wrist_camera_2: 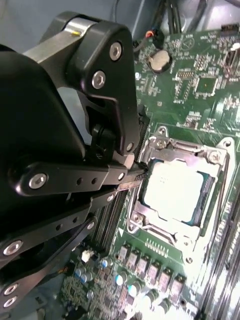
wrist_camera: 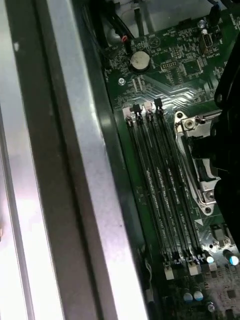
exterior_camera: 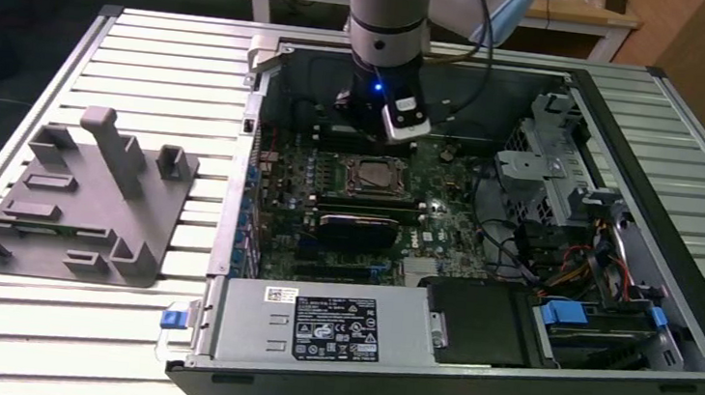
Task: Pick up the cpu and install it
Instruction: 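Install the first cpu locking lever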
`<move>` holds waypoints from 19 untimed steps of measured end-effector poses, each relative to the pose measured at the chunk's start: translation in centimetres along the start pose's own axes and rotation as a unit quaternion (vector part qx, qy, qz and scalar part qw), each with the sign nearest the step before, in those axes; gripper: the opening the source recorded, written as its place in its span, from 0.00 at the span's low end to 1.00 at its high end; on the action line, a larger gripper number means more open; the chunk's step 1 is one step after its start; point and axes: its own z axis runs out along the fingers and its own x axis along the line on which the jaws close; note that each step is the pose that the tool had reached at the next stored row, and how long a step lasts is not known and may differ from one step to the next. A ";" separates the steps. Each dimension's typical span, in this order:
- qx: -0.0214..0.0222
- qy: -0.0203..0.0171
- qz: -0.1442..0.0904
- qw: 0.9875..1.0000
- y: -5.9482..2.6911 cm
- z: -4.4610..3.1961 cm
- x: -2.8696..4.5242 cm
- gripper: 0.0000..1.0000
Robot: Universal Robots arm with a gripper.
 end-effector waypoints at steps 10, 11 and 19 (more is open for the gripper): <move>0.019 0.017 0.001 1.000 0.03 0.05 -0.24 0.11; 0.020 0.017 0.001 1.000 0.02 0.04 -0.24 0.11; 0.042 0.011 -0.002 0.999 -0.16 0.04 -0.34 0.11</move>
